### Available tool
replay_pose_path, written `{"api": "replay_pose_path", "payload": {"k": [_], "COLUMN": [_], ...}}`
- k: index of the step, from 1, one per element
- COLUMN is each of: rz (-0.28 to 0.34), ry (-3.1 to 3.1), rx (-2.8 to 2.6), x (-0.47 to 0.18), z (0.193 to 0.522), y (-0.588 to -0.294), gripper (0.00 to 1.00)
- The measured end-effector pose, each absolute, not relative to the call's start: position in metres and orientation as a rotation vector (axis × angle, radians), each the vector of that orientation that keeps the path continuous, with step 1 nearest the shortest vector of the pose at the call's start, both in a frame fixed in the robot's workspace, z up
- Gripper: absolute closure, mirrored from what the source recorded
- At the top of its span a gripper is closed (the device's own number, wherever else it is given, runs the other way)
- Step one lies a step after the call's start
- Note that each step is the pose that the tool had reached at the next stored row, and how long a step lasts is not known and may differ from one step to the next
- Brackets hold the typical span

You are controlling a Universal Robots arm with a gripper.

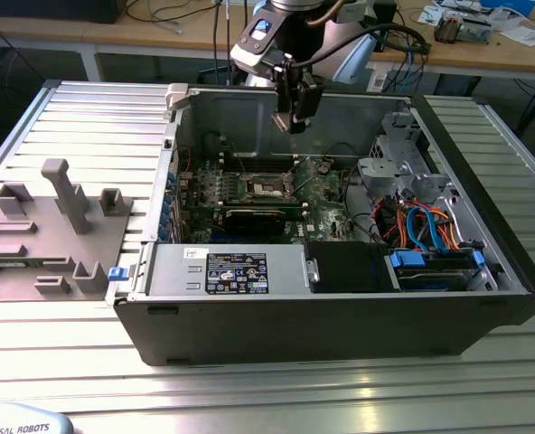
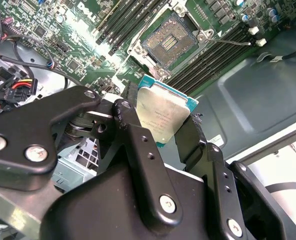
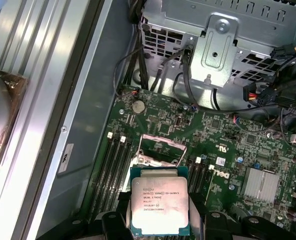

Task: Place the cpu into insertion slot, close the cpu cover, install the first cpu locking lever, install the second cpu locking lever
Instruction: 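Place the cpu into insertion slot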

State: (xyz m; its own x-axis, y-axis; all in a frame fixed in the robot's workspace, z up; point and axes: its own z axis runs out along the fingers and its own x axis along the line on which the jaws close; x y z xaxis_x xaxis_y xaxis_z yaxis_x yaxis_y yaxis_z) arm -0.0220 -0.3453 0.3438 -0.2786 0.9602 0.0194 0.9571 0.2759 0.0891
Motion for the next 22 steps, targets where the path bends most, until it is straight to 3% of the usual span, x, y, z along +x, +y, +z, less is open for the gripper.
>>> {"api": "replay_pose_path", "payload": {"k": [22], "rz": [0.128], "ry": [2.445], "rx": [1.905], "x": [-0.0220], "z": [0.3435], "y": [-0.3453], "gripper": [0.46]}}
